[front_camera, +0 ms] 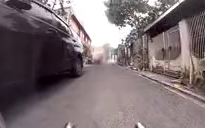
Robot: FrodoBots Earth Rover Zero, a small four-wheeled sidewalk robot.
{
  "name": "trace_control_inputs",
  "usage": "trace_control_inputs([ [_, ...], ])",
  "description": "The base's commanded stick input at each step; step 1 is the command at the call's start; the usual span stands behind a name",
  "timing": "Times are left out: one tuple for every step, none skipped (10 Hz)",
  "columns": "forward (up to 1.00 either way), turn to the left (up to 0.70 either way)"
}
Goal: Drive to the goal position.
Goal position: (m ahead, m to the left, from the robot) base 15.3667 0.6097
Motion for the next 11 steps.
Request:
trace_control_inputs([
  [0.15, 0.0],
  [0.15, 0.0],
  [0.15, 0.0],
  [0.15, 0.0],
  [0.15, 0.0],
  [0.15, 0.0],
  [0.15, 0.0],
  [0.15, 0.0],
  [0.15, 0.0],
  [0.15, 0.0],
  [0.15, 0.0],
])
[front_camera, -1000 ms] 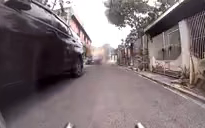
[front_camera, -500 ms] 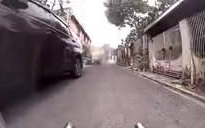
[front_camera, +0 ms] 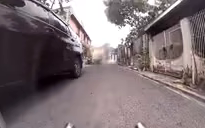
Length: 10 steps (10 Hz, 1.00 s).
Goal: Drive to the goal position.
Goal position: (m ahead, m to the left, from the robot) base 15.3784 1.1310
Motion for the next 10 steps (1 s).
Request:
trace_control_inputs([
  [0.15, 0.0],
  [0.15, 0.0],
  [0.15, 0.0],
  [0.15, 0.0],
  [0.15, 0.0],
  [0.15, 0.0],
  [0.15, 0.0],
  [0.15, 0.0],
  [0.15, 0.0],
  [0.15, 0.0],
])
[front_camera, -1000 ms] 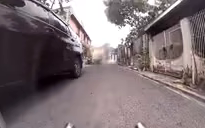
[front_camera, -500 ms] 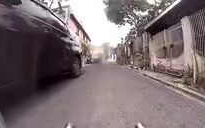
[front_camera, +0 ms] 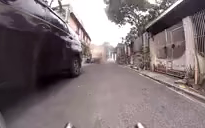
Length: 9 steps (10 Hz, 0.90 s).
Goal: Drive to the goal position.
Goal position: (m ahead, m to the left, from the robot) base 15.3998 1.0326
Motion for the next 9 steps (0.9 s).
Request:
trace_control_inputs([
  [0.15, 0.0],
  [0.15, 0.0],
  [0.15, 0.0],
  [0.15, 0.0],
  [0.15, 0.0],
  [0.15, 0.0],
  [0.15, 0.0],
  [0.15, 0.0],
  [0.15, 0.0],
])
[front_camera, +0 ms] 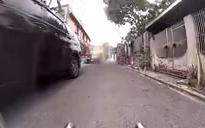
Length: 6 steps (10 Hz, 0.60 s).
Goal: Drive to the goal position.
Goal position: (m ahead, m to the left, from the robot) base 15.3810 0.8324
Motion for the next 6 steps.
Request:
trace_control_inputs([
  [0.15, 0.0],
  [0.15, 0.0],
  [0.15, 0.0],
  [0.15, 0.0],
  [0.15, 0.0],
  [0.15, 0.0],
])
